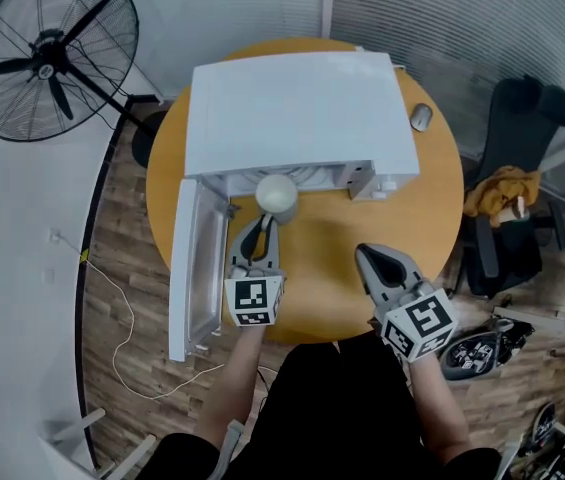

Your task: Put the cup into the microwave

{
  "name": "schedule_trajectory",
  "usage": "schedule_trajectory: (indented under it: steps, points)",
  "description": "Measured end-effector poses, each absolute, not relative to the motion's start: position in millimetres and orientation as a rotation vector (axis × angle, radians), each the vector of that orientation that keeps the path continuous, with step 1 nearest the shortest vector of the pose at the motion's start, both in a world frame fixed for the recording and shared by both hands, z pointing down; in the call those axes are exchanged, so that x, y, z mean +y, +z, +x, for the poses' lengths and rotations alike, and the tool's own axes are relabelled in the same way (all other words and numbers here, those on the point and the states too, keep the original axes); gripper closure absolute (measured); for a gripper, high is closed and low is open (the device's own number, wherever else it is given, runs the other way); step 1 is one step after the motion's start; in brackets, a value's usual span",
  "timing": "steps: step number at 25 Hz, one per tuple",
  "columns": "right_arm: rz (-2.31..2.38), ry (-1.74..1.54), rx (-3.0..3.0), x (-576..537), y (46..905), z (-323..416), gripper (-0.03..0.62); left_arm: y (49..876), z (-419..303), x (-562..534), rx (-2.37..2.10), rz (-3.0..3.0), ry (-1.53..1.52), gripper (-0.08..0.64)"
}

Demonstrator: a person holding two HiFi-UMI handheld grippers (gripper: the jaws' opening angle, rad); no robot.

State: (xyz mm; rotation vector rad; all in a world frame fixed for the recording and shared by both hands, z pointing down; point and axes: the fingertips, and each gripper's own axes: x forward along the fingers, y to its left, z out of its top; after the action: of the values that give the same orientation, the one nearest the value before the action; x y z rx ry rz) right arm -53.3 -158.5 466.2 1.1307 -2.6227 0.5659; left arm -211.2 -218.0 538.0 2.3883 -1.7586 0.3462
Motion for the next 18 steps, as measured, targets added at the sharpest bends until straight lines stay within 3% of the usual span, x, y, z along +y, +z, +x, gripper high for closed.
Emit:
schedule_trajectory:
  steps: [18]
  points:
    - [1.143, 0.644, -2.554, -177.1, 492.9, -47.9, 0.583, 587.5, -217.1, -272.3, -1.756, 2.369, 0.397, 0.522]
